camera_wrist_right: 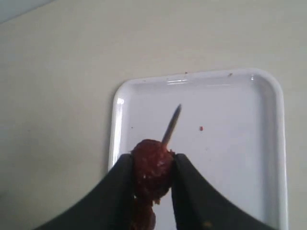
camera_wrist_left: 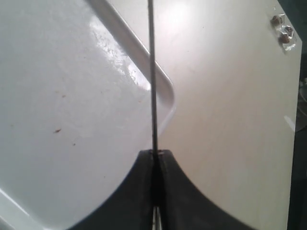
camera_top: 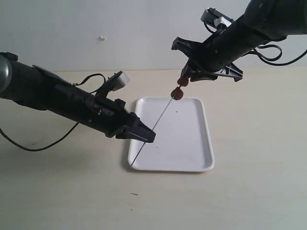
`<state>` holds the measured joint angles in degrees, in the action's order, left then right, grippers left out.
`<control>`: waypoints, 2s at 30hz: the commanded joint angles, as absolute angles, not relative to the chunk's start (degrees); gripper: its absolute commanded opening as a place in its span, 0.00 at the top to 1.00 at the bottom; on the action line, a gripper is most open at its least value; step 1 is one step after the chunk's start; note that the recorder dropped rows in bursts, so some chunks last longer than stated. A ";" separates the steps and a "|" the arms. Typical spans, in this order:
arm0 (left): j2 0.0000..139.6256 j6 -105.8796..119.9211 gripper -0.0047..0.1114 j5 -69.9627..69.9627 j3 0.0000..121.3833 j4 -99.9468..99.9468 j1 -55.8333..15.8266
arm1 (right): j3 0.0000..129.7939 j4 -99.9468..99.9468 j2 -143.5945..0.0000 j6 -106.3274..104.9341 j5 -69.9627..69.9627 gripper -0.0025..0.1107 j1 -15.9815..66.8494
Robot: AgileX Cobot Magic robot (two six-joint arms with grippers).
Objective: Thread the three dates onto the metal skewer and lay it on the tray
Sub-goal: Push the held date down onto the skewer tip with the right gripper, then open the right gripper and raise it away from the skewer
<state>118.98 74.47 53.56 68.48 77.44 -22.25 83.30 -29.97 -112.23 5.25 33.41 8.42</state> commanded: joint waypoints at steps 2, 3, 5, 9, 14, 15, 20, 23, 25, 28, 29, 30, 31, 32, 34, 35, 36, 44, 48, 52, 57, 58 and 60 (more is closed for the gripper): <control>118.72 76.18 0.96 53.65 68.51 81.44 -22.28 | 83.79 -29.93 -111.74 4.07 35.44 0.74 8.32; 118.72 76.33 0.96 53.65 68.51 81.69 -22.28 | 83.79 -29.93 -111.74 4.07 35.44 0.74 8.32; 118.72 76.74 0.96 53.61 68.51 82.35 -22.28 | 83.79 -29.93 -111.74 4.07 35.75 0.74 8.32; 118.72 77.54 0.96 53.61 68.51 83.10 -22.28 | 83.79 -29.93 -111.74 4.07 35.78 0.74 8.32; 118.72 78.78 0.96 53.61 68.51 84.24 -22.28 | 83.79 -29.93 -111.74 2.75 36.02 0.74 8.32; 118.72 79.04 0.96 53.61 68.51 84.40 -22.28 | 83.79 -29.93 -111.74 2.75 36.02 0.74 8.32; 118.72 79.21 0.96 53.61 68.51 84.37 -22.28 | 83.79 -29.93 -111.74 2.67 35.51 0.65 8.32; 118.72 79.21 0.96 53.61 68.51 84.37 -22.28 | 83.79 -29.93 -111.74 2.67 35.30 0.58 8.32; 118.72 79.30 0.96 53.61 68.51 84.37 -22.28 | 83.79 -29.93 -111.74 2.67 35.08 0.56 8.32; 118.72 79.29 0.96 53.61 68.51 84.26 -22.28 | 83.79 -29.73 -111.74 2.67 34.25 0.55 8.32; 118.72 79.29 0.96 53.61 68.51 84.26 -22.28 | 83.79 -29.73 -111.63 2.67 34.08 0.55 8.32; 118.72 79.29 0.96 53.61 68.51 84.26 -22.28 | 83.79 -29.73 -111.63 2.67 33.92 0.55 8.32; 118.72 79.29 0.96 53.61 68.51 84.26 -22.28 | 83.79 -29.73 -111.53 2.67 33.90 0.55 8.32; 118.72 79.29 0.96 53.61 68.51 84.26 -22.28 | 83.79 -29.73 -111.40 2.67 33.79 0.55 8.32; 118.72 79.43 0.96 53.61 68.51 84.15 -22.28 | 83.79 -29.42 -110.86 2.62 33.77 0.55 8.32; 118.72 79.43 0.96 53.61 68.51 84.15 -22.28 | 83.89 -29.33 -110.58 2.62 33.77 0.55 8.32; 118.72 79.43 0.96 53.61 68.51 84.15 -22.28 | 83.89 -29.33 -110.43 2.53 33.77 0.55 8.32; 118.72 79.43 0.96 53.61 68.51 83.53 -22.28 | 83.89 -29.19 -108.03 1.45 33.02 0.55 8.32; 118.72 79.43 0.96 53.61 68.51 83.36 -22.28 | 83.89 -28.03 -107.81 1.51 33.94 0.55 8.32; 118.72 77.29 0.96 53.50 68.25 81.84 -22.28 | 83.89 -23.86 -107.06 1.51 34.09 0.55 8.32; 118.72 72.70 0.96 51.51 66.80 81.84 -22.28 | 83.89 -15.89 -103.62 0.78 34.36 0.56 8.32; 118.72 71.72 0.96 51.08 66.48 81.96 -22.28 | 83.89 -15.12 -102.68 -0.54 34.64 0.58 8.32; 118.72 71.21 0.96 50.96 66.09 82.32 -22.28 | 83.89 -14.97 -100.77 -5.65 35.67 0.65 8.32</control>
